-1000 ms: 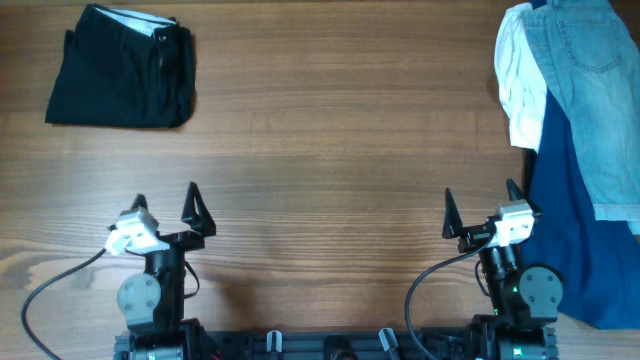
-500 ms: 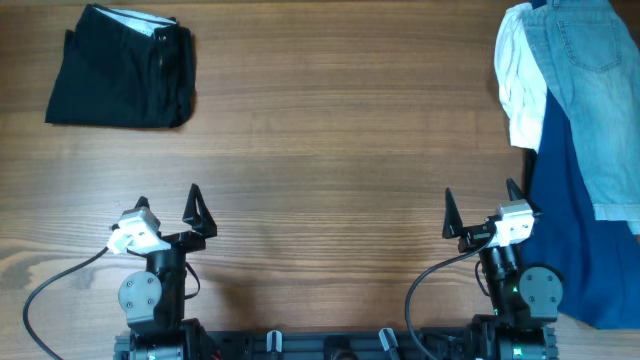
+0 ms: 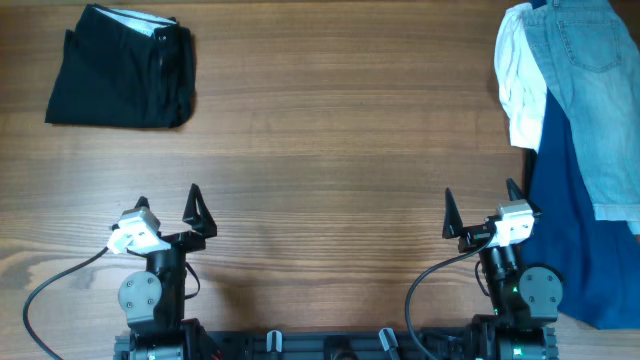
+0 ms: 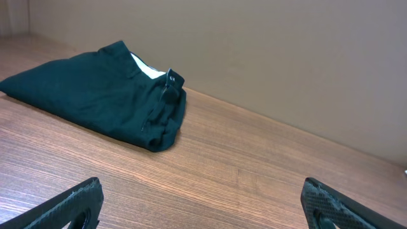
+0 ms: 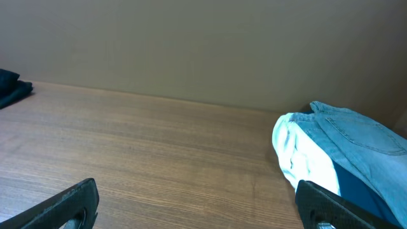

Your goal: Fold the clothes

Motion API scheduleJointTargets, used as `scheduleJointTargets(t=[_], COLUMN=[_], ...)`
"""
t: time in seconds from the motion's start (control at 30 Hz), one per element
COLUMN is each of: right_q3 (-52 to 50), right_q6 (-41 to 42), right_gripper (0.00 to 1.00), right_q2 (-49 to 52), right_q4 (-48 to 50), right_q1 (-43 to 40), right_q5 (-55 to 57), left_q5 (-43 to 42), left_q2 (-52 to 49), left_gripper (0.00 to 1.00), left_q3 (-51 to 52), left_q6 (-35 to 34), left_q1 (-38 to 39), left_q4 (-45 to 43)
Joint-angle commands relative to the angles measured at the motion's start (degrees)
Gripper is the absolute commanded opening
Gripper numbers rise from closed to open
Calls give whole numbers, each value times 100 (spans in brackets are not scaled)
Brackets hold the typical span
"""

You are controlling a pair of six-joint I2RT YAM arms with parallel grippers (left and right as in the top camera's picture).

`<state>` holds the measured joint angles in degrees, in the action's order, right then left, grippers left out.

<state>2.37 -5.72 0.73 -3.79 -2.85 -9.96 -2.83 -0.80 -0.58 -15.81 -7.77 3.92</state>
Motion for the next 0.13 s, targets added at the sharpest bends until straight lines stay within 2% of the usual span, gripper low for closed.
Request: scheduleJointTargets(t=[0.0, 0.1], right_q3=[-15, -15], right_q6=[-33, -33], right_gripper=[100, 100], right_q2=[-46, -46], right_q4=[17, 17], right_q1=[22, 22], right_q5=[118, 118], left_q5=[35, 35], left_q2=[42, 42], left_gripper=[100, 100], left_q3=[26, 26], left_q6=[-7, -7], left_q1=[4, 4], left_q4=[37, 37])
